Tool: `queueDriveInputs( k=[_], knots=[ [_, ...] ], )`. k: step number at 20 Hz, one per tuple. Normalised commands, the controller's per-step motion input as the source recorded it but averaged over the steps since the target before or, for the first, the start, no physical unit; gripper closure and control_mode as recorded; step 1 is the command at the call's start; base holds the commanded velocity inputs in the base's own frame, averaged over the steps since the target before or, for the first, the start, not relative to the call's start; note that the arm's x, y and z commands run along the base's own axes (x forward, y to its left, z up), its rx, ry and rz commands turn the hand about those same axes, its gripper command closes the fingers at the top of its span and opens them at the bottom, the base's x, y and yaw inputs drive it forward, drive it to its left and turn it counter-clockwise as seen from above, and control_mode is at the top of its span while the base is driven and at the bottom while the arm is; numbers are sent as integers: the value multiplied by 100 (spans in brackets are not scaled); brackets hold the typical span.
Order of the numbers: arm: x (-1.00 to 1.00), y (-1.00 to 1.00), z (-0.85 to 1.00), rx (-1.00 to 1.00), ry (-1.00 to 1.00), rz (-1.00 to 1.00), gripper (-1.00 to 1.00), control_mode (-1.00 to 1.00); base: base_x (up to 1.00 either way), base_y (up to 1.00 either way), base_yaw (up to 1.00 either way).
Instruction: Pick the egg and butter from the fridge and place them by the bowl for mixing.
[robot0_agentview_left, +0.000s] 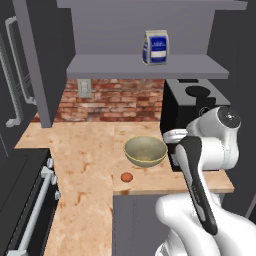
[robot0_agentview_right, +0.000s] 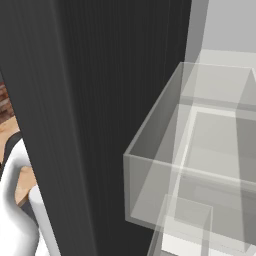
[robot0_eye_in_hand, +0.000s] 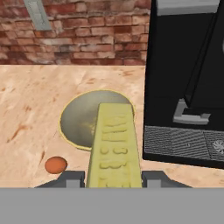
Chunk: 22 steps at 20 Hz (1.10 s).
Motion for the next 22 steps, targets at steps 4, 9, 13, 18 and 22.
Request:
queueDriveInputs(
  k=[4,9,13,18,22],
  knots=[
    [-14,27,-16,0,9,-22,100,-100,0,0,0],
    [-8,28,-19,0,26,-28,100,-100,0,0,0],
    [-2,10,-25,0,41,-29,100,-100,0,0,0],
    [0,0,-33,0,27,-20,100,-100,0,0,0],
    [0,-3,-39,0,12,-28,100,-100,0,0,0]
  ],
)
